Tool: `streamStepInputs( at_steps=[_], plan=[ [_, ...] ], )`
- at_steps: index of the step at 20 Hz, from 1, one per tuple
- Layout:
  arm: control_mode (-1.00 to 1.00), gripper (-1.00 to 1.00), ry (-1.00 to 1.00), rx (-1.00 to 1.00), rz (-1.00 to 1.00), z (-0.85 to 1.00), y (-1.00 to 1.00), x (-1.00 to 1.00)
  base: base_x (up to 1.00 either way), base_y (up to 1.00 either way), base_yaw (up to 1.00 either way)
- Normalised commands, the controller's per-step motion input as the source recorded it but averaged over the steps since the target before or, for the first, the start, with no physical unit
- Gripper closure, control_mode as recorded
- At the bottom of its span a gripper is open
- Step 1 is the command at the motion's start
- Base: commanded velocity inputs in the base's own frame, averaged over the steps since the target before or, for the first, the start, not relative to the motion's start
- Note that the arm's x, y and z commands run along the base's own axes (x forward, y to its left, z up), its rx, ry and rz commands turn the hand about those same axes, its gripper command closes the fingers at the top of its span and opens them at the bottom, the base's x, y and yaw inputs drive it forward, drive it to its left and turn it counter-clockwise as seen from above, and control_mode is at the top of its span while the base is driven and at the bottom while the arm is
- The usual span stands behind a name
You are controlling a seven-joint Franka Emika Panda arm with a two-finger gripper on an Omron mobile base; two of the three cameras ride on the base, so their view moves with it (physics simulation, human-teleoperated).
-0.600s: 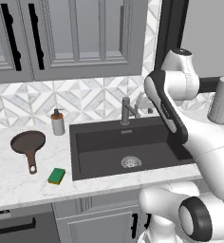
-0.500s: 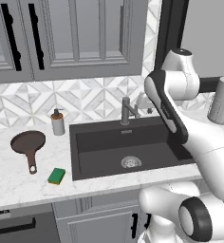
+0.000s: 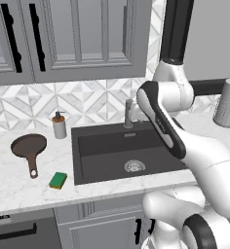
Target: Pick the pan and sponge and place them into the sink. Then turn on the water.
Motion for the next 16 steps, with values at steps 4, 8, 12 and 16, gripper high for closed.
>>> streamStepInputs(
  at_steps=[4, 8, 12, 16],
  plan=[
    [-1.00, -1.00, 0.10, 0.00, 0.00, -0.21, 0.81, -0.01, 0.00, 0.00, 0.00],
    [-1.00, -1.00, 0.10, 0.01, 0.04, -0.21, 0.77, -0.01, 0.00, 0.00, 0.00],
    [-1.00, -1.00, 0.06, 0.00, 0.11, -0.21, 0.77, 0.00, 0.00, 0.00, 0.00],
    [-1.00, -1.00, 0.04, 0.00, 0.13, -0.25, 0.72, -0.02, 0.00, 0.00, 0.00]
  ],
)
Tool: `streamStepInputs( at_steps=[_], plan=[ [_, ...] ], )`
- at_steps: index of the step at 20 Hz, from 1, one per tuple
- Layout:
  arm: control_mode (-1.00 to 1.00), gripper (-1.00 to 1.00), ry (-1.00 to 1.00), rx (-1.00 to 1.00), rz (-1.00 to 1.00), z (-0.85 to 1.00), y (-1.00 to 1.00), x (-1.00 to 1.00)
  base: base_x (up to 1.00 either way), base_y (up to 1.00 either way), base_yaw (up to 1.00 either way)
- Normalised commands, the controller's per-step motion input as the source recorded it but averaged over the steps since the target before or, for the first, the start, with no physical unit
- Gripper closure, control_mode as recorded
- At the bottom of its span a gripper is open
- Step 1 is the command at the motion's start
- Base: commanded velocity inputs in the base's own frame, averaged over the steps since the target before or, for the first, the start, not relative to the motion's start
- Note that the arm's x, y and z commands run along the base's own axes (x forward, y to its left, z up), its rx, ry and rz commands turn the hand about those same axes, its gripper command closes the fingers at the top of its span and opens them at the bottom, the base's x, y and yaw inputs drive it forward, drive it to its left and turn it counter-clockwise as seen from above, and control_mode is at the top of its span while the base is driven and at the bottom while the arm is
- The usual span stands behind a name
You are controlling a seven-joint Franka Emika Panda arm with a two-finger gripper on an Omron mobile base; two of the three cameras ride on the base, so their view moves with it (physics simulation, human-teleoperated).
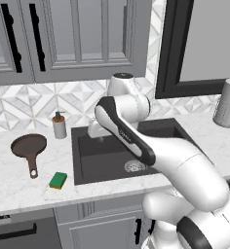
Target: Pick the pan and sponge and place them into the sink. Then turn on the water.
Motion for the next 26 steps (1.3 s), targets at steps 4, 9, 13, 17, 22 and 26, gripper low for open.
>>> streamStepInputs(
  at_steps=[4, 9, 13, 17, 22, 26],
  plan=[
    [-1.00, -1.00, 0.07, 0.00, 0.13, -0.32, 0.69, -0.05, 0.00, 0.00, 0.00],
    [-1.00, -1.00, 0.13, 0.00, 0.06, -0.40, 0.84, 0.00, 0.00, 0.00, 0.00],
    [-1.00, -1.00, 0.04, 0.00, 0.00, -0.35, 0.79, 0.00, 0.00, 0.00, 0.00],
    [-1.00, -1.00, 0.00, 0.00, 0.00, -0.33, 0.59, 0.04, 0.00, 0.00, 0.00],
    [-1.00, -1.00, -0.04, -0.01, 0.00, -0.28, 0.57, 0.16, 0.00, 0.00, 0.00],
    [-1.00, -1.00, -0.13, 0.00, 0.00, -0.10, 0.47, 0.29, 0.00, 0.00, 0.00]
  ],
)
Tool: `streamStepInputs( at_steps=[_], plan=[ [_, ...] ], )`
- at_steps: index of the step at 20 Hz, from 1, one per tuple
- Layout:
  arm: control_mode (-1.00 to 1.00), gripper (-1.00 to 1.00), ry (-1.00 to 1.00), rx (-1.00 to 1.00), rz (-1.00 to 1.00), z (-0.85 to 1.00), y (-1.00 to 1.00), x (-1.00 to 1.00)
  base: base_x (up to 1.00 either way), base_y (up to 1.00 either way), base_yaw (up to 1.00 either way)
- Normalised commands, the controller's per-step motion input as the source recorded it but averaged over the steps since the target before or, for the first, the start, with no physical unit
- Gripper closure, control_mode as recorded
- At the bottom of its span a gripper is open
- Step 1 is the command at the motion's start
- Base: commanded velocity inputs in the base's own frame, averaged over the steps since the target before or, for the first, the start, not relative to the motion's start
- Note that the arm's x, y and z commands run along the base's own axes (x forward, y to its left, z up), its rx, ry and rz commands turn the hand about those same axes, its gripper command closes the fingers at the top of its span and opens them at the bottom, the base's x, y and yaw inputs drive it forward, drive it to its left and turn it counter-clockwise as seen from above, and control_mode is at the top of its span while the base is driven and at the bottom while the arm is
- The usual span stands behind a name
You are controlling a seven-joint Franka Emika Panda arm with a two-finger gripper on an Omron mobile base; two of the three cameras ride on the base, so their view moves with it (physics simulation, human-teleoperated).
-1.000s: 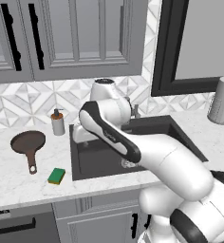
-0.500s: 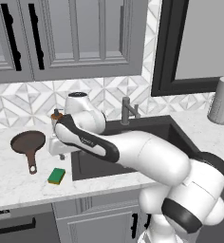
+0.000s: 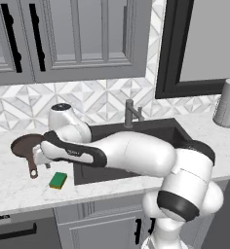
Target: Pick the pan and sponge and place them into the sink. Then turn on the water.
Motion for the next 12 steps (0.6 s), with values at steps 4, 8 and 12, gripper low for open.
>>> streamStepInputs(
  at_steps=[4, 8, 12],
  plan=[
    [-1.00, -1.00, -0.05, 0.00, 0.00, -0.19, 0.45, 0.38, 0.00, 0.00, 0.00],
    [-1.00, -1.00, 0.00, 0.00, 0.00, -0.32, 0.36, 0.39, 0.00, 0.00, 0.00],
    [-1.00, -1.00, 0.00, -0.01, 0.00, -0.28, 0.38, 0.41, 0.00, 0.00, 0.00]
  ],
)
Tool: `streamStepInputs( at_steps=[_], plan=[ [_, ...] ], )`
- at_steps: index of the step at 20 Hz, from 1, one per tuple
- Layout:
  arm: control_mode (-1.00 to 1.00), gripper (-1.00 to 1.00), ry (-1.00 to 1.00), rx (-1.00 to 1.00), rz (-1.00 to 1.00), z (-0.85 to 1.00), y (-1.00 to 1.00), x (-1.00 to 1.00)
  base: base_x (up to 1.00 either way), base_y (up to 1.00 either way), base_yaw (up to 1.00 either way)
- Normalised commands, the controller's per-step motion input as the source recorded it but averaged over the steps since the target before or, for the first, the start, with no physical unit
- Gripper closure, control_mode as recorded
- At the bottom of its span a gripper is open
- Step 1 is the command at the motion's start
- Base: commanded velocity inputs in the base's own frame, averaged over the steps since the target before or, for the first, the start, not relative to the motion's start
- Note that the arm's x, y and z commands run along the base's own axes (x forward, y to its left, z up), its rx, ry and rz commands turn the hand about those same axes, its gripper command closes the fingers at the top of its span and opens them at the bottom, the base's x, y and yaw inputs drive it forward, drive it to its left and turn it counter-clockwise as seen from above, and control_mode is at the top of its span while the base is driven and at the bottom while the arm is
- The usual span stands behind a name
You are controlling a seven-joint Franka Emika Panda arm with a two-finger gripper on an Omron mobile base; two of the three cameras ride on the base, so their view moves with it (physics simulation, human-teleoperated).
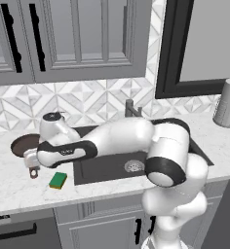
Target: Pick the pan and sponge and place them into the sink. Then turn on the water.
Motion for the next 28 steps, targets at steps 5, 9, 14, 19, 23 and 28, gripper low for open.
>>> streamStepInputs(
  at_steps=[5, 9, 14, 19, 23, 28],
  plan=[
    [-1.00, -1.00, 0.00, -0.02, 0.00, -0.20, 0.36, 0.33, 0.00, 0.00, 0.00],
    [-1.00, -1.00, 0.00, -0.02, -0.01, -0.05, 0.30, 0.29, 0.00, 0.00, 0.00],
    [-1.00, -1.00, 0.00, -0.06, -0.02, 0.00, 0.36, 0.28, 0.00, 0.00, 0.00],
    [-1.00, -1.00, 0.00, -0.06, -0.04, -0.01, 0.26, 0.19, 0.00, 0.00, 0.00],
    [-1.00, -1.00, 0.00, 0.00, -0.02, -0.10, -0.05, 0.16, 0.00, 0.00, 0.00],
    [-1.00, -1.00, 0.00, 0.01, -0.02, -0.23, -0.28, 0.22, 0.00, 0.00, 0.00]
  ],
)
